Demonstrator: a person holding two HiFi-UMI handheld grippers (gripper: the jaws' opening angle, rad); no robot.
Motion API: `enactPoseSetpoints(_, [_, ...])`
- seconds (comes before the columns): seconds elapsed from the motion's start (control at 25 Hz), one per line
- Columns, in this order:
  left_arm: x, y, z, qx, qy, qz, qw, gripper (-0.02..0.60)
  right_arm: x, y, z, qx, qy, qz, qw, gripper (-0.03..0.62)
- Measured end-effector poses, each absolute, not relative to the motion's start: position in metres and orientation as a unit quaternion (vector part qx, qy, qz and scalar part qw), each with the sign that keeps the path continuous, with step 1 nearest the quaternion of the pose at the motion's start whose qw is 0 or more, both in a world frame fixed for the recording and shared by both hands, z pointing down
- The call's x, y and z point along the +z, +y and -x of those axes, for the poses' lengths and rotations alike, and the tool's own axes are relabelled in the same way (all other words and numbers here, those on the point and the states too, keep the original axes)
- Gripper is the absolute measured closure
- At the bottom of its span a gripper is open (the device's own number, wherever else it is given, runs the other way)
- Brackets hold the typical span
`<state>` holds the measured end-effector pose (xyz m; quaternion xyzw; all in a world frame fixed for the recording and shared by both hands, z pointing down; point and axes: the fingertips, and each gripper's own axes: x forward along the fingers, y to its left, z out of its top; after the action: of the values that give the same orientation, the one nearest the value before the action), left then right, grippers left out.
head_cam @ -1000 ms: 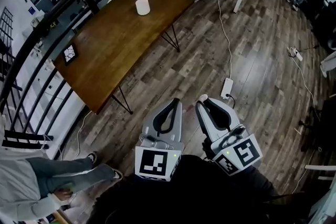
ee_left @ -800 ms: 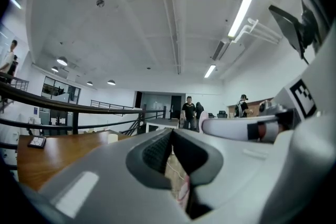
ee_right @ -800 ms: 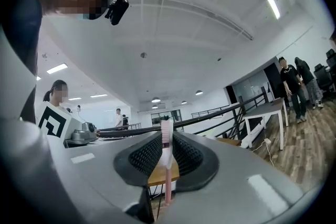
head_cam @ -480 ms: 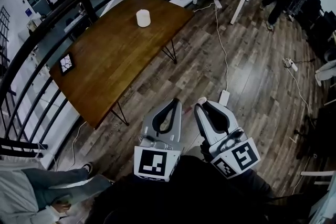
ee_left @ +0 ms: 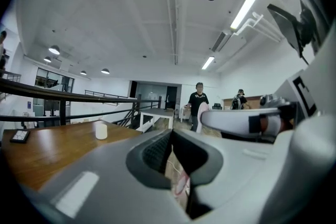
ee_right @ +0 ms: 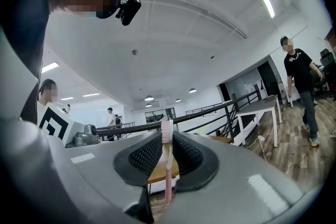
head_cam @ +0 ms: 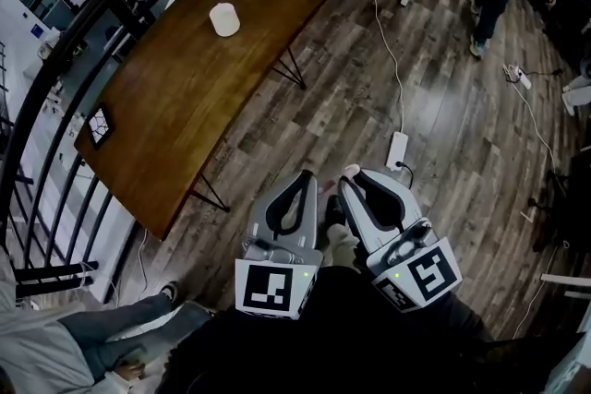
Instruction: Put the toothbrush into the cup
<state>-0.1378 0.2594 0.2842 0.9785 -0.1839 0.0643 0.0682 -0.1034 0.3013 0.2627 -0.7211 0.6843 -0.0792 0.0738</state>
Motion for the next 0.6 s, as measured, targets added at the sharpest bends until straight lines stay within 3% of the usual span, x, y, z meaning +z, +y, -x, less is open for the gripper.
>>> enactPoseSetpoints(0.6, [0.28, 0.203, 0.005, 0.078, -0.191, -0.978, 0.037, 0.572, 0.261, 0.241, -0.03, -0.081, 0.697, 0.707, 0.095, 0.533])
